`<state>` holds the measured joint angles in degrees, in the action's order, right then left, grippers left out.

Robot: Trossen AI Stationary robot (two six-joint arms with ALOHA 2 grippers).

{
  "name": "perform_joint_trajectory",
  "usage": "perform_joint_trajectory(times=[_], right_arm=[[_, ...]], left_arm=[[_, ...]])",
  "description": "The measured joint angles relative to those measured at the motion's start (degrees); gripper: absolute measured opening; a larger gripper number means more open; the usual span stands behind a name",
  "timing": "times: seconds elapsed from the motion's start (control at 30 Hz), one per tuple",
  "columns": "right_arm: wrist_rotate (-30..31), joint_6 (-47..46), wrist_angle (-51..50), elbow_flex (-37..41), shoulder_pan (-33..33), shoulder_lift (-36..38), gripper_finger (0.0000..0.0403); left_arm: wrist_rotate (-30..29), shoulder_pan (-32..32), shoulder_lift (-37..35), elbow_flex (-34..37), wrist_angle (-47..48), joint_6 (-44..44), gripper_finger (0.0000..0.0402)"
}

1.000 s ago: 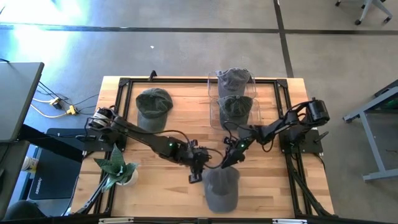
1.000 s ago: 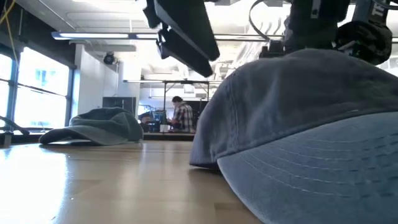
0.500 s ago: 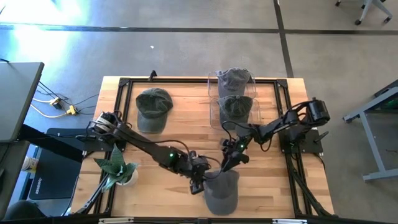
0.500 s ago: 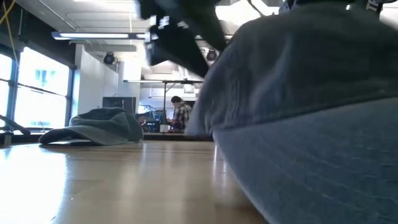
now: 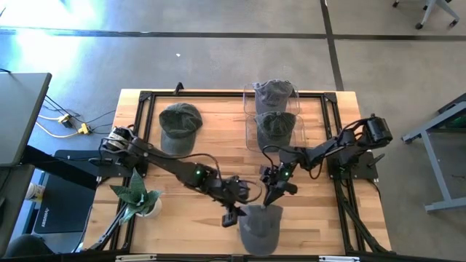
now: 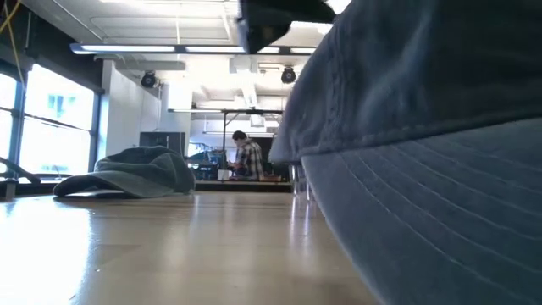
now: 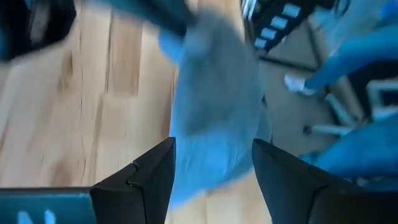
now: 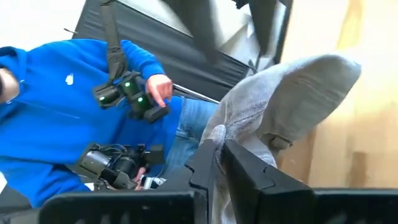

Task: Pick & Place hat
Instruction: Put the gray cap into the top transparent bin

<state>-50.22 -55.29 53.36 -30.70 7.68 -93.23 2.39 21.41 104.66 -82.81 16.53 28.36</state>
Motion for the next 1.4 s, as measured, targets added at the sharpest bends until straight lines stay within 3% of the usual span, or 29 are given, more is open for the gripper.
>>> perform_joint_trajectory(times=[0.13, 0.37, 0.6, 0.73, 0.9, 1.1, 1.27, 1.4], right_arm=[[0.0, 0.3, -1.3, 0.0, 0.0, -0.1, 0.0028], [0.0, 1.6, -1.3, 0.0, 0.0, -0.1, 0.0002], [-0.1, 1.8, -0.5, 0.0, -0.1, -0.1, 0.0007], [-0.1, 1.8, 0.5, 0.1, -0.3, -0.1, 0.0002], [0.0, 1.8, 0.9, 0.0, -0.7, -0.1, 0.0003], [1.0, 2.6, -1.3, 0.1, -0.7, 2.5, 0.0001], [8.8, 8.0, -14.7, 1.3, -0.7, 11.4, 0.0002], [17.9, 13.7, -32.9, 1.6, -0.7, 19.9, 0.0003]], left_arm=[[0.3, -1.2, 1.4, -0.2, -8.2, -0.1, 0.0205], [2.5, -3.9, 3.8, -0.4, -13.9, 1.4, 0.0216], [4.8, -3.7, 6.7, -0.4, -14.4, 3.8, 0.0268], [7.7, -3.2, 8.0, 0.1, -15.3, 4.4, 0.0268], [9.3, -2.4, 9.4, 0.1, -15.1, 5.7, 0.0223], [9.6, -2.7, 8.9, -0.1, -15.9, 5.0, 0.0118], [12.7, -2.6, 9.0, -0.1, -17.2, 4.6, 0.0019], [13.3, -2.6, 9.0, -0.1, -17.2, 4.5, 0.0017]])
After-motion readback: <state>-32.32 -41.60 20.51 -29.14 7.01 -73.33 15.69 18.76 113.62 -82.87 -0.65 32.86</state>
